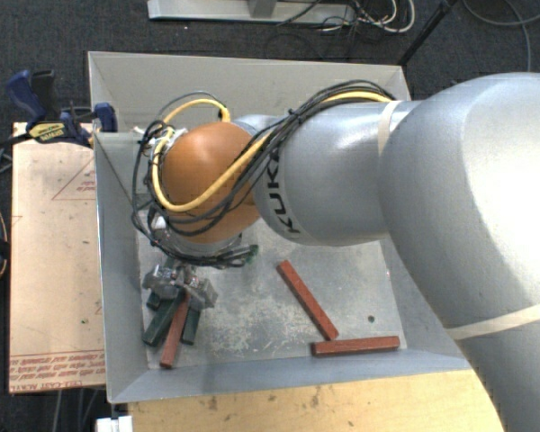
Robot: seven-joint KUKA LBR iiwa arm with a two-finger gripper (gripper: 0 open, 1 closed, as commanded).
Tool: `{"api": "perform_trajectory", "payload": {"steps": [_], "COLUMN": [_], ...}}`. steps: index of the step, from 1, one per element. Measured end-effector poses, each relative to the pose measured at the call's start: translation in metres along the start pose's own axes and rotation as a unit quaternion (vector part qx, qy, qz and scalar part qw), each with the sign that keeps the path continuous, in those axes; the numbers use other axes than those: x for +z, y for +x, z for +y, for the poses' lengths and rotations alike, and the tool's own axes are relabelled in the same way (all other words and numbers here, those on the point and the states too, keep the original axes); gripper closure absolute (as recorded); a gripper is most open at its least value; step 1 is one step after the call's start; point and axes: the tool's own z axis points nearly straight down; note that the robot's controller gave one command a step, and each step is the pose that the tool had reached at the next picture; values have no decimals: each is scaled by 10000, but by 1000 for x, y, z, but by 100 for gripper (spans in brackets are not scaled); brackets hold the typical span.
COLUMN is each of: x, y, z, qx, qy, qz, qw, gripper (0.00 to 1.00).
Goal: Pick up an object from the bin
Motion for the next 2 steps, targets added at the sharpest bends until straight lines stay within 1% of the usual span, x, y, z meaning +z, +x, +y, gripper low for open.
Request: {"api": "perform_trajectory", "payload": {"steps": [1,2], "x": [0,-150], "y": [0,-4], "z": [0,-5], "qx": [1,197], "qy": [-1,1], "qz": [0,-54], "qw": [10000,9998], "gripper": [100,100]}}
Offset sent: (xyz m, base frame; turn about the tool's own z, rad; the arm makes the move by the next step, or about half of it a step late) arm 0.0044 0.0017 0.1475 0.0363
